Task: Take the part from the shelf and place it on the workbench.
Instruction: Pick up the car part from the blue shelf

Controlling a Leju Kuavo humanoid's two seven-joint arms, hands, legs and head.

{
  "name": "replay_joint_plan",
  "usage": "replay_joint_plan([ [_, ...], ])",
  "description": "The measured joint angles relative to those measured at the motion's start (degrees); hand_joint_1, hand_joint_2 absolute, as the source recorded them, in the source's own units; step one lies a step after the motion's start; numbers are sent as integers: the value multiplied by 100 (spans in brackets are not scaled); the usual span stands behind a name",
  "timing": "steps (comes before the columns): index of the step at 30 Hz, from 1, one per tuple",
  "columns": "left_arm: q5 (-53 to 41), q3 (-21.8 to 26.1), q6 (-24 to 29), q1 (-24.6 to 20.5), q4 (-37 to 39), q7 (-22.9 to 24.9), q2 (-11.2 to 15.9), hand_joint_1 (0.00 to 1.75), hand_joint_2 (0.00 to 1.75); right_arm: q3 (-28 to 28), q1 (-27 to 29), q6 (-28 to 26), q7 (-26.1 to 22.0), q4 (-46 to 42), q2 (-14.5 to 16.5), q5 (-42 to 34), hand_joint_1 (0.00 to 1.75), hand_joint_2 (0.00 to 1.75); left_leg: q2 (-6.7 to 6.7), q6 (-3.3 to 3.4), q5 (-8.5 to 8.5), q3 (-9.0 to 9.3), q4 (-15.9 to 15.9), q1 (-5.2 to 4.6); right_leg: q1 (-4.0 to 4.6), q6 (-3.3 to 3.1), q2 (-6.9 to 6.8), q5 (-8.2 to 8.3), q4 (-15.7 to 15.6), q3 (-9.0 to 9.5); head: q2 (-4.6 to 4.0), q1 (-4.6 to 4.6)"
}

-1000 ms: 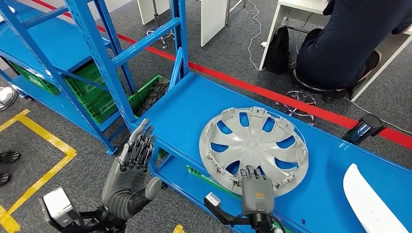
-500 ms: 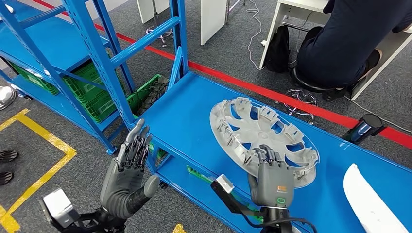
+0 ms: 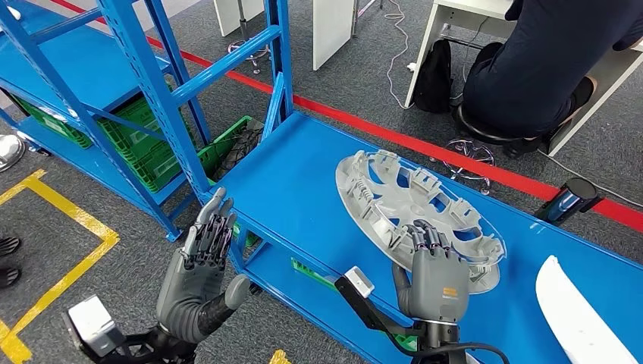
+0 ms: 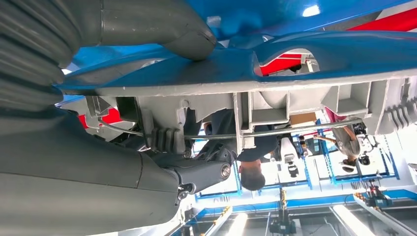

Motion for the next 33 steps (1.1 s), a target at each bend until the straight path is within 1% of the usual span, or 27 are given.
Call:
replay_joint_plan([
  [4, -5, 0, 13, 3, 0, -21, 8, 0, 175, -2, -3, -233, -9, -18, -13, -287, 175, 175, 0, 0, 0, -2, 0, 0, 0, 0, 0, 0, 0, -1, 0, 1],
  [7, -26, 0, 52, 9, 0, -78, 17, 0, 175, -4, -22, -683, -104, -66, -37, -906, 175, 175, 0, 0, 0, -3, 0, 0, 0, 0, 0, 0, 0, -1, 0, 2],
  [9, -42, 0, 85, 15, 0, -145, 20, 0, 175, -11, -48, -1038, -311, -111, -56, -1468, 175, 175, 0, 0, 0, -3, 0, 0, 0, 0, 0, 0, 0, -1, 0, 2],
  [12, -67, 0, 114, 29, 0, -243, 22, 0, 175, -25, -68, -1486, -852, -162, -85, -2252, 175, 175, 0, 0, 0, -4, 0, 0, 0, 0, 0, 0, 0, -1, 0, 4],
  [14, -77, 0, 129, 44, 0, -292, 24, 0, 175, -34, -74, -1712, -1287, -217, -96, -2582, 175, 175, 0, 0, 0, -5, 0, 0, 0, -1, 0, 1, 0, -3, 0, 4],
  [17, -82, 0, 169, 70, 0, -354, 25, 0, 175, -42, -98, -1903, -1951, -414, -107, -2597, 175, 175, 1, 0, 0, -13, 1, 0, 0, -3, 0, 3, 2, -13, 0, 4],
  [20, -89, -2, 202, 84, 0, -407, 25, 0, 175, -40, -125, -1946, -2375, -680, -102, -2373, 175, 175, -1, -2, 4, -19, 1, 0, 0, -5, -1, 4, 3, -18, 0, -2],
  [22, -93, -1, 224, 97, 0, -445, 25, 0, 175, -38, -136, -1947, -2397, -850, -102, -2243, 175, 175, -3, -2, 7, -25, 0, 1, 0, -5, -3, 4, 3, -20, -1, -2],
  [26, -104, -1, 260, 113, 0, -516, 25, 0, 175, -22, -223, -1946, -2099, -1147, -158, -2060, 175, 175, -3, -2, 7, -28, 0, 0, -1, -5, -4, 4, 4, -21, 0, -2],
  [30, -105, 0, 269, 118, 0, -556, 25, 0, 175, -17, -300, -1946, -1907, -1324, -247, -2006, 175, 175, -3, -2, 7, -29, 1, -1, -3, -4, -3, 7, 3, -22, 0, 5],
  [33, -103, 0, 268, 134, 0, -621, 25, 0, 175, 4, -443, -1913, -1670, -1519, -363, -1928, 175, 175, -2, -1, 8, -30, 2, -2, -4, -2, -2, 11, 3, -25, 0, 5],
])
